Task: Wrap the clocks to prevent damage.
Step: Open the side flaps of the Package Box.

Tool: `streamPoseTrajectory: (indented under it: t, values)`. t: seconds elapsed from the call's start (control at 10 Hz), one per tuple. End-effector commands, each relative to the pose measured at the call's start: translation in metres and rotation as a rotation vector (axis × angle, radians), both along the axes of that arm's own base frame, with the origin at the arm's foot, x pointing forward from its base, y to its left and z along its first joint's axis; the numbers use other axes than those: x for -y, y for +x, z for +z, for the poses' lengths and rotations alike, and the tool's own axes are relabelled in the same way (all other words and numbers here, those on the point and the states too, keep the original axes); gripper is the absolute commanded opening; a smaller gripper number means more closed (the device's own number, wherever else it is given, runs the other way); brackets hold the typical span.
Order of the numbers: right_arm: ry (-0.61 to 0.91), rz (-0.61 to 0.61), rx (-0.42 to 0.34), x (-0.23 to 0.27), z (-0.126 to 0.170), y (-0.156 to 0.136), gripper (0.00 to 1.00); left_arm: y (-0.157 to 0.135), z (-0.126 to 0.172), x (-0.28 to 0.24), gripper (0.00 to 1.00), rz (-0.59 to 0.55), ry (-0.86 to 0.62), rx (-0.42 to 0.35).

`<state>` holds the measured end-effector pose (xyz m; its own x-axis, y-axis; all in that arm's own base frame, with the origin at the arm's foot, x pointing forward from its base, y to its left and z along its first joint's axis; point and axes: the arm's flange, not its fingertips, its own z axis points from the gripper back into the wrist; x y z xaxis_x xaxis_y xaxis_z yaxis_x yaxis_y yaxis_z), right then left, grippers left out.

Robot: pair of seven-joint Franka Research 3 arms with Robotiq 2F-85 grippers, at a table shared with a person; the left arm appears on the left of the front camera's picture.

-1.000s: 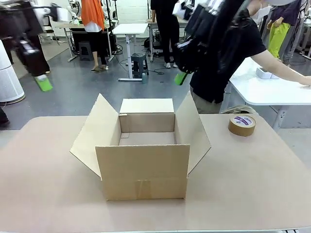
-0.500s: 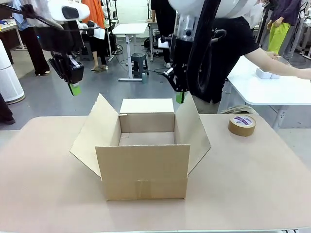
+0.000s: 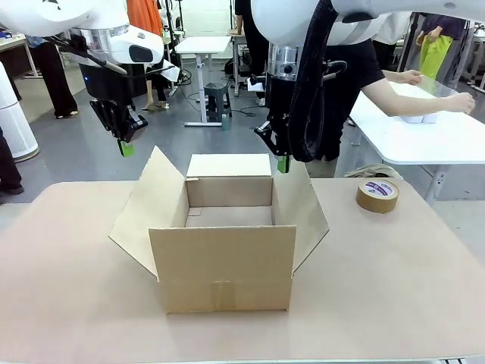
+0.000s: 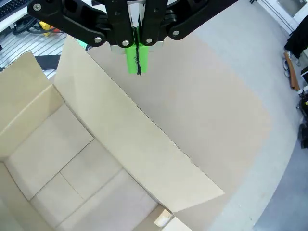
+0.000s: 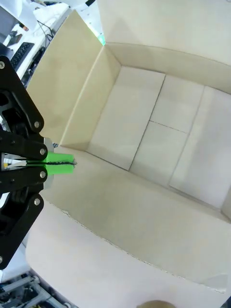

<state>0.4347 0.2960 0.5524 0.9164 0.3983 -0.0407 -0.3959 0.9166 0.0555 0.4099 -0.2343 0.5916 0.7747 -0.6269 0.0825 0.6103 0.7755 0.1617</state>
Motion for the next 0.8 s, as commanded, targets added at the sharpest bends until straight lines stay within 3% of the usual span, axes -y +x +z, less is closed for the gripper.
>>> streamPoseTrajectory:
  t: [0.0, 0.3, 0.4, 0.5, 0.7]
  values:
    - [0.001, 0.002, 0.003, -0.002, 0.0, 0.0, 0.01, -0.002, 0.006, -0.005, 0.0, -0.005, -0.011, -0.013]
    - [0.0, 0.002, 0.0, -0.001, 0.0, -0.001, 0.01, 0.001, 0.002, -0.003, 0.0, 0.006, -0.003, 0.0]
    - [0.031, 0.029, -0.061, 0.0, -0.011, -0.004, 0.01, 0.001, -0.002, -0.001, 0.0, 0.06, -0.052, -0.001]
    - [0.013, -0.068, -0.014, 0.0, -0.02, -0.004, 0.01, 0.003, -0.006, 0.001, 0.0, 0.162, -0.097, -0.018]
    - [0.031, -0.18, 0.01, 0.003, -0.033, -0.009, 0.01, 0.009, -0.018, 0.009, 0.0, 0.333, -0.144, -0.066]
